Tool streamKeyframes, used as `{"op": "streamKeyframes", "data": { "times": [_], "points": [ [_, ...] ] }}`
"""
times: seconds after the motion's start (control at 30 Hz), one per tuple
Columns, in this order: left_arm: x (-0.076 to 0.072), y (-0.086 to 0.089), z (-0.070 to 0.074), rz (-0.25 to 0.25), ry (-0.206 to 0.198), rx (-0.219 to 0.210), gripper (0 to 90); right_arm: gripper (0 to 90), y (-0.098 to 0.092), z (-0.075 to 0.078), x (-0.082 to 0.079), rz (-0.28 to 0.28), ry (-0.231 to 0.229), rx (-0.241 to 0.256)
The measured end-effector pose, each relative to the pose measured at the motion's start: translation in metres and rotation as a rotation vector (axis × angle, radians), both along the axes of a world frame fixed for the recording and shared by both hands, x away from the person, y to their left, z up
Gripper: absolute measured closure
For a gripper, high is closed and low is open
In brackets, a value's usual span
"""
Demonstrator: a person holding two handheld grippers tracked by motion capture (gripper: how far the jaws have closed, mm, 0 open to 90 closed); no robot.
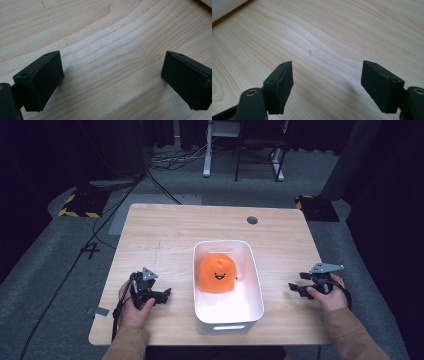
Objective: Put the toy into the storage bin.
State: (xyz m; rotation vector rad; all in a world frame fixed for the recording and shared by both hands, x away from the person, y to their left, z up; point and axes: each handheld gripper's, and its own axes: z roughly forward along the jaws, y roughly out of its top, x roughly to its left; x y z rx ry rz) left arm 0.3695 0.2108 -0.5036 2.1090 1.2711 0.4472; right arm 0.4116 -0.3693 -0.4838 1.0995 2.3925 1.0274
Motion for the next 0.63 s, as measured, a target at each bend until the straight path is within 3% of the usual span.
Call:
{"op": "streamKeyframes", "data": {
  "times": [0.27, 0.4, 0.63],
  "points": [
    [0.0, 0.0, 0.0, 0.0, 0.0, 0.0, 4.3, 26.1, -0.001, -0.013, -0.002, 0.008, -0.006, -0.001],
    [0.0, 0.0, 0.0, 0.0, 0.0, 0.0, 4.4, 23.3, -0.002, -0.019, -0.003, 0.012, -0.045, 0.012],
    [0.0, 0.0, 0.0, 0.002, -0.001, 0.001, 4.4, 18.2, -0.002, -0.019, -0.002, 0.021, -0.038, 0.008]
  ]
}}
